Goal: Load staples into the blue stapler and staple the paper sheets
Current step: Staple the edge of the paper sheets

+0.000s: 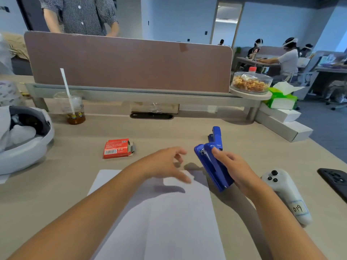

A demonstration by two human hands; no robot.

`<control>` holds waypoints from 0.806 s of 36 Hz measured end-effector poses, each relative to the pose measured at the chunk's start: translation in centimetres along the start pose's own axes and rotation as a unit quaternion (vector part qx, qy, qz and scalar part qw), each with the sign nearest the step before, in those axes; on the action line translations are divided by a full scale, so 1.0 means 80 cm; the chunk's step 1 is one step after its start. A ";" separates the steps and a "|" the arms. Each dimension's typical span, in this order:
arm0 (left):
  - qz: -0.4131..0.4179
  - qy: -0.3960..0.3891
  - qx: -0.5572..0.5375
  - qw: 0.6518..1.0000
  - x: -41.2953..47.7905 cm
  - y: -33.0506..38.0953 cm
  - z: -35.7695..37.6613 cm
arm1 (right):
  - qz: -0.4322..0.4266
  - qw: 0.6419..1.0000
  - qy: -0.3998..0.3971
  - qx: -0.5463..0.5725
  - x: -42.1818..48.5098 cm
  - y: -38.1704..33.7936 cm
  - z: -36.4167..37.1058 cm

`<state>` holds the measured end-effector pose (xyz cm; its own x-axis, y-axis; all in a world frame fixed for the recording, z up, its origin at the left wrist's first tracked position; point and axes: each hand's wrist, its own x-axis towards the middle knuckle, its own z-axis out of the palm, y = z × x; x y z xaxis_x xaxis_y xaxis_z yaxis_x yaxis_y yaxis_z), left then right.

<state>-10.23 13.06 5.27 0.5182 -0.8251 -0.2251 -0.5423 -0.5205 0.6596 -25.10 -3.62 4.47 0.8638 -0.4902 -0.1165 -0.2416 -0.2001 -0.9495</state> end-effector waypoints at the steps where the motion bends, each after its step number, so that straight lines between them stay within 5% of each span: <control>1: -0.017 -0.010 0.058 0.998 -0.001 -0.002 0.001 | 0.005 1.000 0.015 -0.005 0.001 0.002 -0.002; 4: -0.044 -0.011 0.155 0.987 0.003 -0.010 0.006 | 0.010 0.999 0.041 -0.022 0.004 0.006 -0.005; 11: -0.051 0.018 0.194 0.979 0.013 -0.007 0.002 | -0.001 0.998 0.056 -0.016 0.008 0.009 -0.002; 29: 0.016 -0.020 0.194 0.981 0.009 0.002 0.005 | -0.010 0.997 0.071 -0.009 0.006 0.007 -0.005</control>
<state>-10.16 12.28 4.93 0.4752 -0.8460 -0.2417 -0.7725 -0.5327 0.3456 -24.97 -4.31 3.97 0.7974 -0.6009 -0.0549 -0.2349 -0.2254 -0.9455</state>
